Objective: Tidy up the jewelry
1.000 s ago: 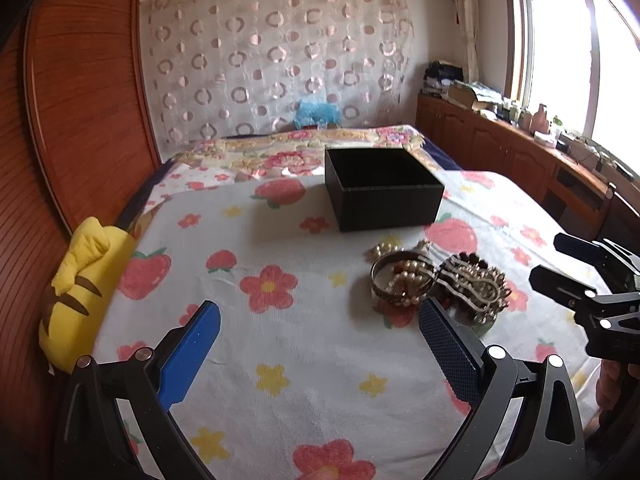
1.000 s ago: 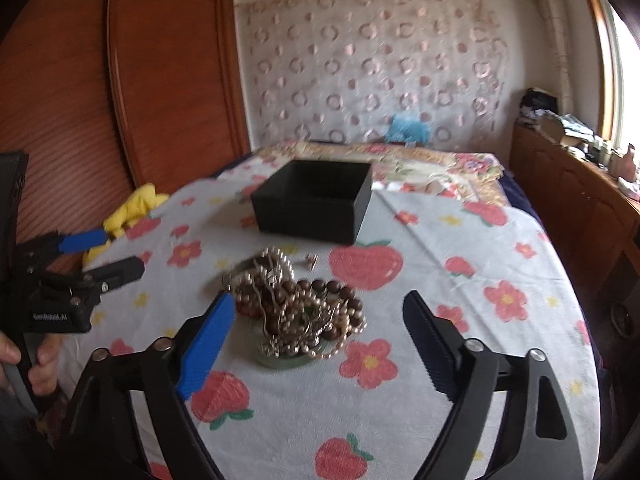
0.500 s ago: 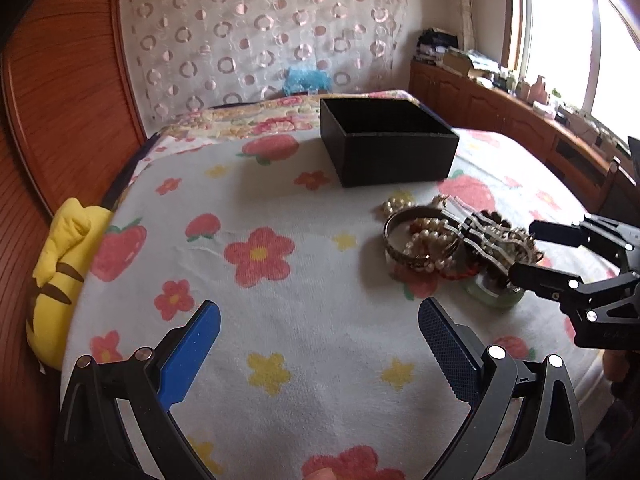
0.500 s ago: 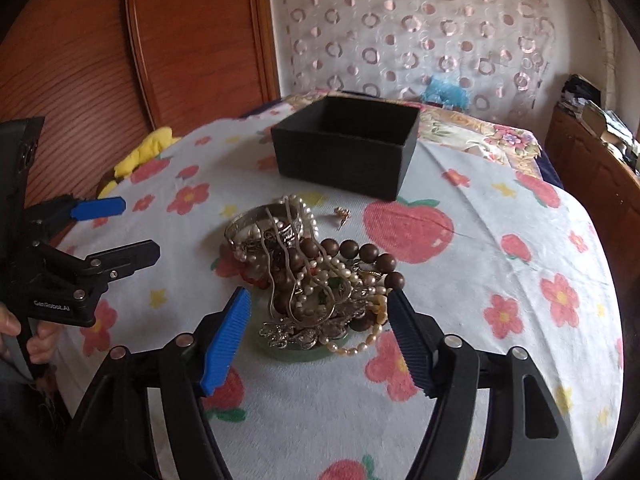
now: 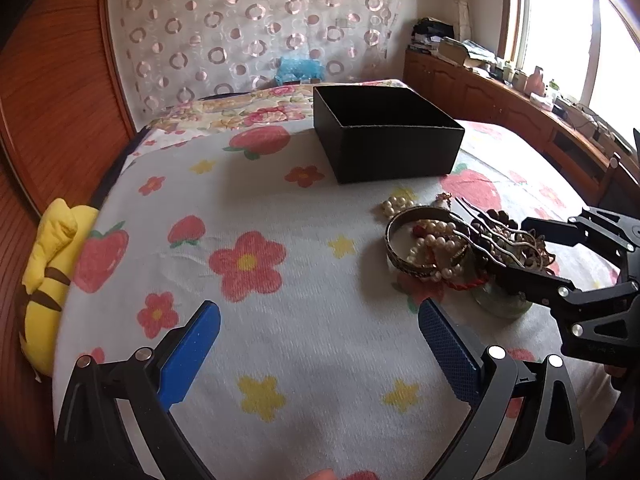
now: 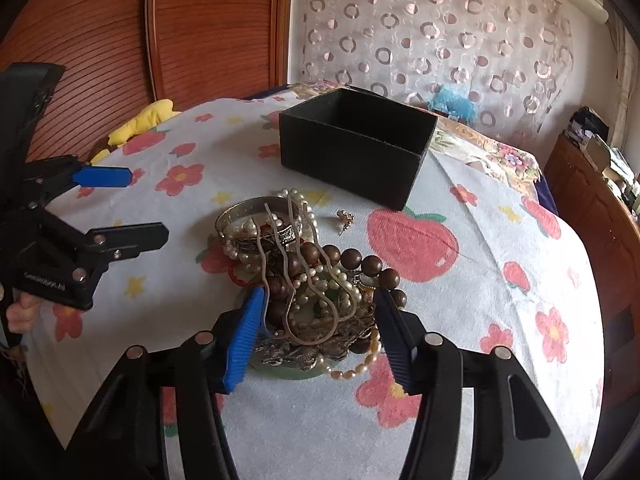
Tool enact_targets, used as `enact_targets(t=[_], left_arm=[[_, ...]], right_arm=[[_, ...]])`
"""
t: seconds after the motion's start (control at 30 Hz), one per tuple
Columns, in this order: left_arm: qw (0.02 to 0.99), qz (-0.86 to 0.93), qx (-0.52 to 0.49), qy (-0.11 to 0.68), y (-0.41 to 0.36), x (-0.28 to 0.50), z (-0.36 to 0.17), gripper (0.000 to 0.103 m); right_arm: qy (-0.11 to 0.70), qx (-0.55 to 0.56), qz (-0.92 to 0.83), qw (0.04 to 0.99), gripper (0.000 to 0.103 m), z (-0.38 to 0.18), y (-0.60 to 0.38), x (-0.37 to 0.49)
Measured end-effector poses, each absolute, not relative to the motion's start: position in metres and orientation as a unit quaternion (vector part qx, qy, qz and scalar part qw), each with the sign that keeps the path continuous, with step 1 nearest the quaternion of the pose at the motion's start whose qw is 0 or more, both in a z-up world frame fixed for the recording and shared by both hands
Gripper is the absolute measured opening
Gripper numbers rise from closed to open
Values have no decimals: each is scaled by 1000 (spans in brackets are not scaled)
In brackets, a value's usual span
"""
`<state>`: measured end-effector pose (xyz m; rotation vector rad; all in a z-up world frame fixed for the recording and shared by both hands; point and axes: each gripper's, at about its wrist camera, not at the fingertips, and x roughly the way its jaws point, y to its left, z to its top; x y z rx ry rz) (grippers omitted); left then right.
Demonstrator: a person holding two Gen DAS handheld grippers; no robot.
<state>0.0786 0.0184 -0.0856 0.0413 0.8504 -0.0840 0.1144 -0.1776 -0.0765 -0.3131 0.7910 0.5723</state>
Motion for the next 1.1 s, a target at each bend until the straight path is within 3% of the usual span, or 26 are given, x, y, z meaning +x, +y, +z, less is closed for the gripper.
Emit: enact_targets(t=[0.7, 0.97, 1.1], left_arm=[[893, -131, -11, 431, -21, 121, -82, 96], [884, -154, -12, 442, -29, 129, -86, 71], [881, -159, -7, 447, -32, 132, -87, 69]], right_arm=[[340, -98, 251, 901, 58, -44, -231, 118], [341, -97, 249, 901, 58, -47, -236, 116], [341, -98, 250, 901, 58, -47, -236, 116]])
